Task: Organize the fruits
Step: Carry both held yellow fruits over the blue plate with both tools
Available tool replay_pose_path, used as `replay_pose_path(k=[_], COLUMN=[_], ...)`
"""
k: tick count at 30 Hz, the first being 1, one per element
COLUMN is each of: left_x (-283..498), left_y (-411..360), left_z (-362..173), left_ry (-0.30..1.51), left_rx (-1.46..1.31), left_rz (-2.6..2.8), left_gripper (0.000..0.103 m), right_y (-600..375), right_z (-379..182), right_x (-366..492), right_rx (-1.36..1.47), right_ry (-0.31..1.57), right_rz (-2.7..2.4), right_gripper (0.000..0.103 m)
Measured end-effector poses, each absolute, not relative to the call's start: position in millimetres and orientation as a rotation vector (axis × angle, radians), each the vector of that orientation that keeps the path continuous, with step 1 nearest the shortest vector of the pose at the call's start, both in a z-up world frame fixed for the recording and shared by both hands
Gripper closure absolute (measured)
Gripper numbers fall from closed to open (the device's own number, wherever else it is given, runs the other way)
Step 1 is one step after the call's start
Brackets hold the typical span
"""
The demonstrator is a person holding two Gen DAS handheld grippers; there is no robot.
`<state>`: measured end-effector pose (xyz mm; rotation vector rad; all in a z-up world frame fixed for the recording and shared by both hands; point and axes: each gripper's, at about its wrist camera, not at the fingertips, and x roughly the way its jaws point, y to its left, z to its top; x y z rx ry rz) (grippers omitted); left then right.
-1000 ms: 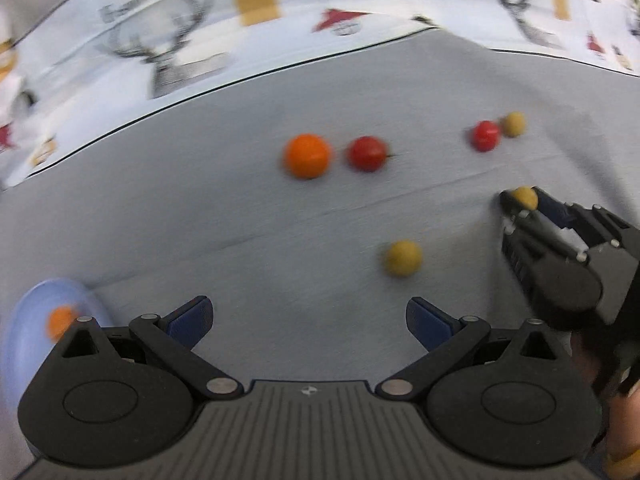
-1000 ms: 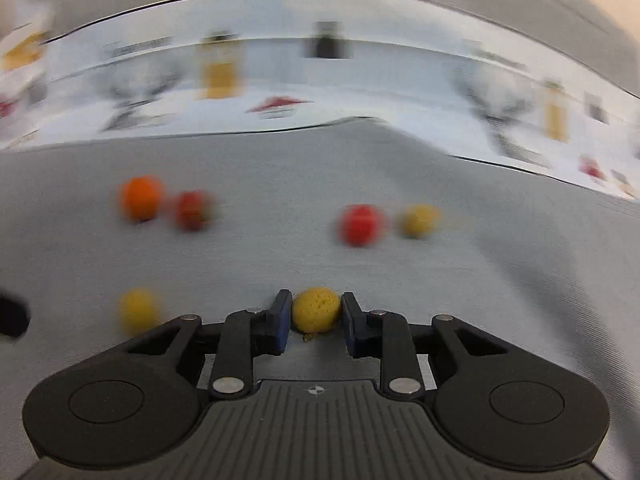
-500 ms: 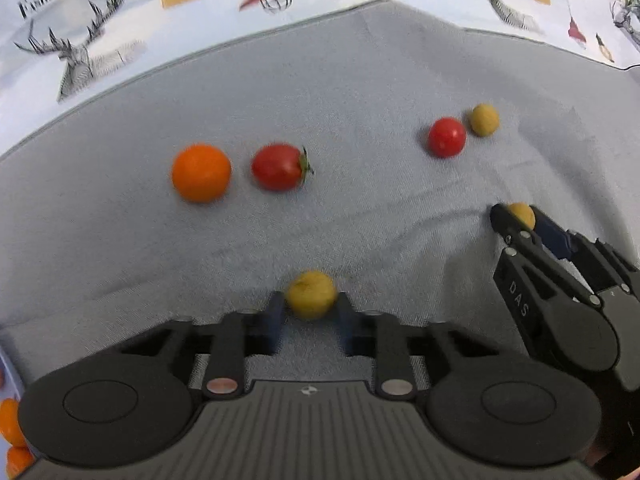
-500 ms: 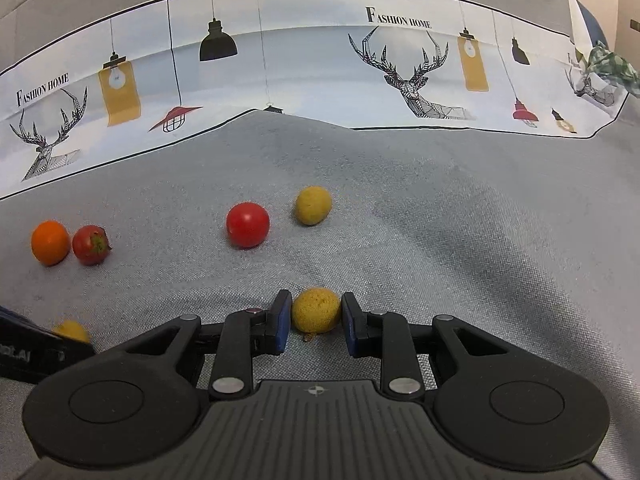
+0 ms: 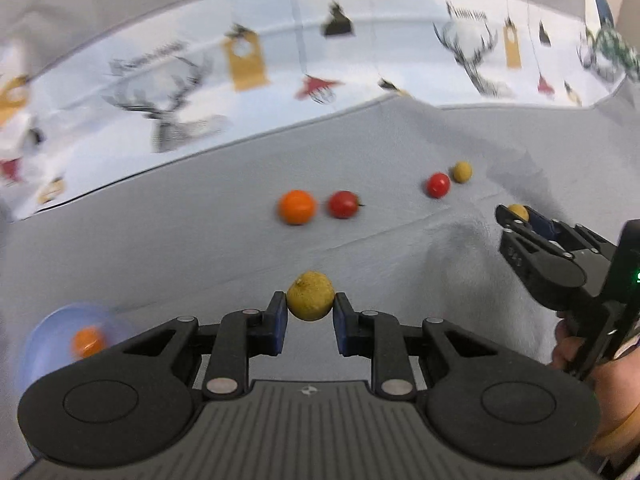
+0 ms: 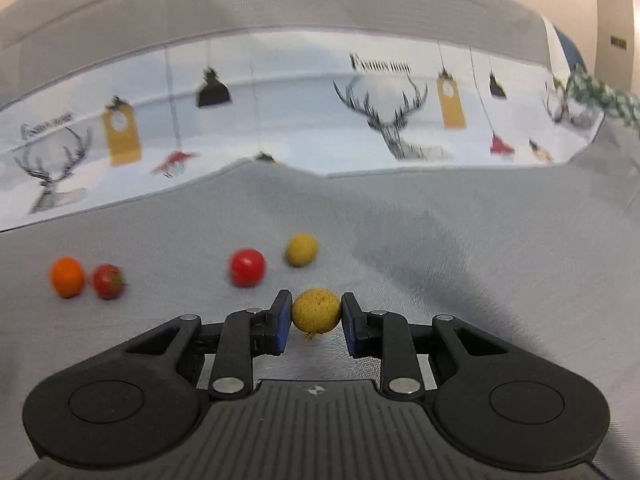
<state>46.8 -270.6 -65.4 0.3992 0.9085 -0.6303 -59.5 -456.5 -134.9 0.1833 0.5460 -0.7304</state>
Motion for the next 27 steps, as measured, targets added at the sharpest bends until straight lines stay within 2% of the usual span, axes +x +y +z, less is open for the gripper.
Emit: replay_pose_path(k=[7,13,20,27], left_x=[14,-14,-39,-45], left_y=[-172,-97,-20,25], left_z=[-13,12,20,20], left_ry=[0.851,0.822,0.823,0.828], left_rx=[0.348,0.301,0.218,0.162], left_rz=[-0.541,-0.502,-0.474,-0.439], left_gripper=[0.076,0.076,0.076,0.076], right_y=[-359,-266,-172,-129], right_z=[-66,-24,-3,4], right_x=[-103,-132,-145,-149], right_rx=[0.157,0.238,0.161,0.080], right_ry=[0.488,0.525,0.569,0.587], right_rz=[-0.494,-0.239,-0.065,-0.018], right_gripper=[0.075,0.075,0.075,0.075])
